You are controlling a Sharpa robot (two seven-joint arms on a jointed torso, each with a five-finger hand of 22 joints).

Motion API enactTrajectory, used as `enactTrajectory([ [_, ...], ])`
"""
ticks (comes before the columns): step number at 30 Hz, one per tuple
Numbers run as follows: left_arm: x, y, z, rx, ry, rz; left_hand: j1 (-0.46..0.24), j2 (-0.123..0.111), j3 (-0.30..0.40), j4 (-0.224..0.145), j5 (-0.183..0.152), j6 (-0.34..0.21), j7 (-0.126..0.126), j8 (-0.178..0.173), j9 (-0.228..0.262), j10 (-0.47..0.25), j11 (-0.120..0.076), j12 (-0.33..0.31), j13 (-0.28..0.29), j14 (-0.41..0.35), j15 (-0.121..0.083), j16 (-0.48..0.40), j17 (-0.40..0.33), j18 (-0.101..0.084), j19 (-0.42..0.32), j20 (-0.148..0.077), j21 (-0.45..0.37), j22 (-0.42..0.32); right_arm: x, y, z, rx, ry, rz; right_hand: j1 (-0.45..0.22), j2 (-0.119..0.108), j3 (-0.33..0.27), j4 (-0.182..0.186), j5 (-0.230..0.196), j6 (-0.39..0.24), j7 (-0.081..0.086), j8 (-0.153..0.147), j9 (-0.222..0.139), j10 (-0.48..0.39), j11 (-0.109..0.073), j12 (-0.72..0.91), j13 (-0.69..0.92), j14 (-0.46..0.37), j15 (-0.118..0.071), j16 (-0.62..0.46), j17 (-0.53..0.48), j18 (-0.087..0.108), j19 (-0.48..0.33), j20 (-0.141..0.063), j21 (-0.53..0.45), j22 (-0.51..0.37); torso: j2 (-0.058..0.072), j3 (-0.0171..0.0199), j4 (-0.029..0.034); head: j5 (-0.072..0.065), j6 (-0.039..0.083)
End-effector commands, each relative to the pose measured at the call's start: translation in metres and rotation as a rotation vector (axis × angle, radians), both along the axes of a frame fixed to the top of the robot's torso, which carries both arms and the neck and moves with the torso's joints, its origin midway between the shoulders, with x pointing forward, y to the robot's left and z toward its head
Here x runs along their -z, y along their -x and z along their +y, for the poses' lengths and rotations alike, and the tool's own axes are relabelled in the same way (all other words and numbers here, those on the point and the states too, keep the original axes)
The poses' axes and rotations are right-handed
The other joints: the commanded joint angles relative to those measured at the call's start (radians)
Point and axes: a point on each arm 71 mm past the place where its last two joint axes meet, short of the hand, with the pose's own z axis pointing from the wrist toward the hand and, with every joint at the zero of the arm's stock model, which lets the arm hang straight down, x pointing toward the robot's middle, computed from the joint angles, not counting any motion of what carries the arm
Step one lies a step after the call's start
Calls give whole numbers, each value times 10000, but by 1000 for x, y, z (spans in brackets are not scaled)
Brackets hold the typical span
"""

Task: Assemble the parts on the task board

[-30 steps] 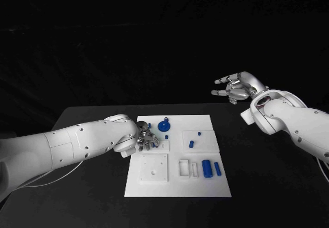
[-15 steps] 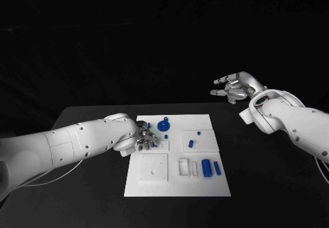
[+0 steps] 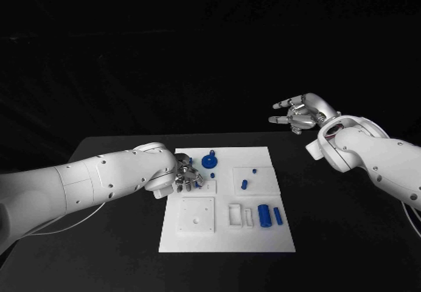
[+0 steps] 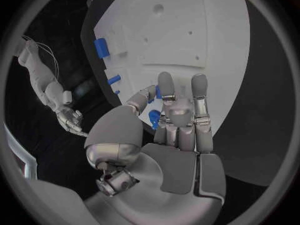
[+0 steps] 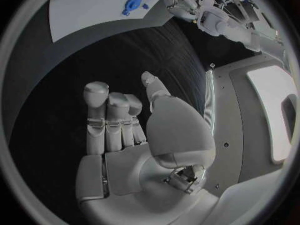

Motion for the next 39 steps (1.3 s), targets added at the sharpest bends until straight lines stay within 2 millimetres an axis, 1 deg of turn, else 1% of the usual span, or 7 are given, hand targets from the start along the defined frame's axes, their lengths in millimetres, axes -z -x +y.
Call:
enactTrajectory([
  [1,-5,1,-3,257,-23,364,317,182,3,25,-89,2009,-1280,13,12,466,-102,14,-11,18,-46,-16,-32,65,67,12,-47,13,1,0,1,-129,98,63,-33,55,12,-62,26,55,-6,-26,11,-55,-7,2,-8,28,-8,-52,16,168,516,44,-51,342,-6,-1,8,-4,-1],
  [8,-18,-3,-4,390,4,748,419,159,-45,98,-180,2006,-1276,-15,7,468,-98,-13,-19,23,-49,-61,-56,35,107,-3,-201,130,2,-1,3,-126,90,95,-94,75,25,-131,12,24,-3,-29,9,-53,-6,11,-5,29,-6,-50,23,168,517,45,-57,348,2,3,-4,19,20],
  [15,-21,-5,-6,596,-181,1552,465,169,-66,117,-257,1977,-1265,-29,22,468,-92,-54,-35,1,-51,-114,-105,7,117,-18,-291,187,3,-2,3,-130,87,123,-98,75,21,-128,18,12,-3,-29,9,-55,-6,9,-6,28,-5,-50,25,168,518,45,-56,349,6,-6,-14,-7,16],
  [20,-22,-9,-9,819,-418,2031,528,148,-71,77,-264,1959,-1258,-43,33,469,-90,-72,-41,-5,-46,-113,-75,-9,119,-23,-346,226,3,-2,4,-143,81,139,-98,75,21,-128,18,12,-3,-29,9,-55,-6,9,-6,28,-5,-50,25,168,518,45,-56,349,3,1,2,-5,0],
  [26,-23,-16,-13,947,-749,2085,666,121,-142,134,-279,1957,-1257,-58,76,469,-92,-71,-40,5,-44,-113,-39,-18,160,-26,-439,322,4,-3,6,-172,69,154,-98,75,21,-128,18,12,-3,-29,9,-55,-6,9,-6,28,-5,-50,25,168,518,45,-56,349,12,-4,-9,3,-12],
  [30,-25,-21,-14,982,-977,1912,693,114,-146,143,-278,1955,-1257,-61,93,469,-93,-67,-38,3,-46,-115,-36,-21,175,-29,-466,355,4,-3,7,-180,65,157,-98,75,21,-128,18,12,-3,-29,9,-55,-6,9,-6,28,-5,-50,25,168,518,45,-56,349,13,6,-16,11,-19],
  [39,-27,-27,-22,1080,-1306,1483,711,116,-145,167,-274,1951,-1257,-66,115,470,-96,-60,-37,13,-49,-106,-9,-23,201,-34,-507,400,4,-3,8,-209,54,158,-98,75,21,-128,18,12,-3,-29,9,-55,-6,9,-6,28,-5,-50,25,168,518,45,-56,349,11,0,-1,-1,-34],
])
